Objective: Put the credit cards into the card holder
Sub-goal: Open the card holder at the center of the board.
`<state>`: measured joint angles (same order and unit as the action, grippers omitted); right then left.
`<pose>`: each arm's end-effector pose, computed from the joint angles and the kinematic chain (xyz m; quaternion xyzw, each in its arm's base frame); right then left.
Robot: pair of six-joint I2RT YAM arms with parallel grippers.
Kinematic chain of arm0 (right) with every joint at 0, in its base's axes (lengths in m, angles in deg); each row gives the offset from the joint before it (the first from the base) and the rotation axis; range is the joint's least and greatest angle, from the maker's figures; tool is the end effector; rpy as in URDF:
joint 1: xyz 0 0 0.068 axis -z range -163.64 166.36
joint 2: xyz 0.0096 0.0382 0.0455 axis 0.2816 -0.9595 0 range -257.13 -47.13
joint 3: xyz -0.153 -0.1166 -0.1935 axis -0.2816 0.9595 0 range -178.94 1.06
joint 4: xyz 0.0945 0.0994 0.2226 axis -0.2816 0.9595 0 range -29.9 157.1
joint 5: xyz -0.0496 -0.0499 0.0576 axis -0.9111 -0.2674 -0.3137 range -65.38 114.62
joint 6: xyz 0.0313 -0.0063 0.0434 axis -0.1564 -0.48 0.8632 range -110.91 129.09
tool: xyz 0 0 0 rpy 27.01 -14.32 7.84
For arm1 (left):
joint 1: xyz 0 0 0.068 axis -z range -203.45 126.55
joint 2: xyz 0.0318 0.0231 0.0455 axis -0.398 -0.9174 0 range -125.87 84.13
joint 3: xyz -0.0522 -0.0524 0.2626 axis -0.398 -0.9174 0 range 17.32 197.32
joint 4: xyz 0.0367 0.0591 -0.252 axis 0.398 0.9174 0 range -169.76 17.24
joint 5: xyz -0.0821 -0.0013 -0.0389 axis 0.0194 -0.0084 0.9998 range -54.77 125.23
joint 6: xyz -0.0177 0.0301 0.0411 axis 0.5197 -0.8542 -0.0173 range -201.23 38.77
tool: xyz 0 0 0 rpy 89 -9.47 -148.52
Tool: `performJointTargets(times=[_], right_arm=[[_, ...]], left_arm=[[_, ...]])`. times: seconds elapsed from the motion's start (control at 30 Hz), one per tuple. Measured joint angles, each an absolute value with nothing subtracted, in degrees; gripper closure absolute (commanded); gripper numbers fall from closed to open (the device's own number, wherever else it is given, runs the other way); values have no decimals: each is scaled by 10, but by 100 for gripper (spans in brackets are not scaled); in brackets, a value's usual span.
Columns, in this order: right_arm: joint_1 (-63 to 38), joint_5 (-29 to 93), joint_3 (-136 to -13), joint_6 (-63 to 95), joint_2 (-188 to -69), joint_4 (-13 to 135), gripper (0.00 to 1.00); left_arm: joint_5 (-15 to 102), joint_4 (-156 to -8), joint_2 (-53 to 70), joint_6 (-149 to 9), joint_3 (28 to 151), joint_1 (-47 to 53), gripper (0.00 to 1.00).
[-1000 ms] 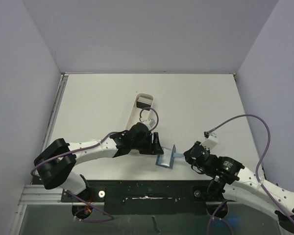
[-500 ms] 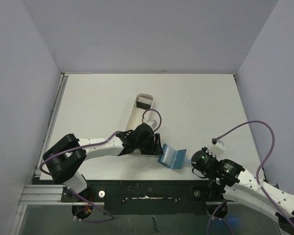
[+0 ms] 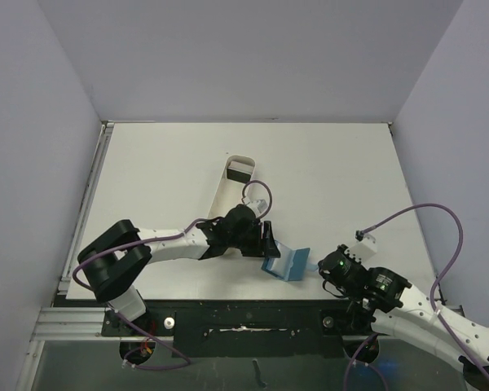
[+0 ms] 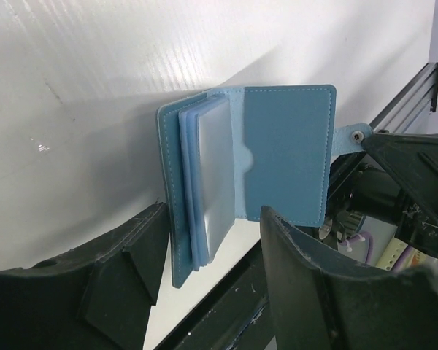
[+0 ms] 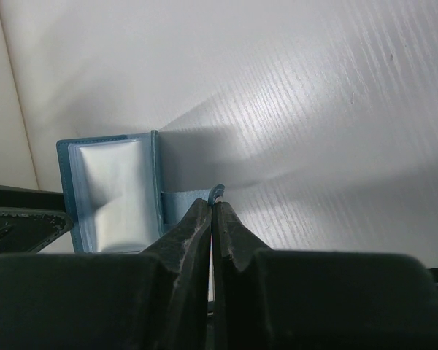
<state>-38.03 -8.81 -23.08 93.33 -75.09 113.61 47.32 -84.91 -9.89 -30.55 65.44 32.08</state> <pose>0.0691 0.0627 0.1935 0.3149 0.8672 0.1545 0.3533 0.1831 -0.2799 0.1716 0.0822 0.9013 -0.3889 0.1722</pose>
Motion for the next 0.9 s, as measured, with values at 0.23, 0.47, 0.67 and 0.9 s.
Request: performJointTargets(times=[0.23, 0.47, 0.67, 0.9], right_arm=[[-380, -88, -220, 931, -751, 1131, 100], [-380, -88, -214, 925, -743, 1126, 100], [-380, -85, -228, 895, -753, 1121, 60], [-380, -69, -340, 815, -820, 1101, 48]], left_arm=[[489, -876, -113, -296, 643, 321, 64], [505, -902, -114, -283, 639, 321, 93], [509, -911, -112, -275, 635, 321, 100], [497, -908, -90, -274, 625, 321, 100]])
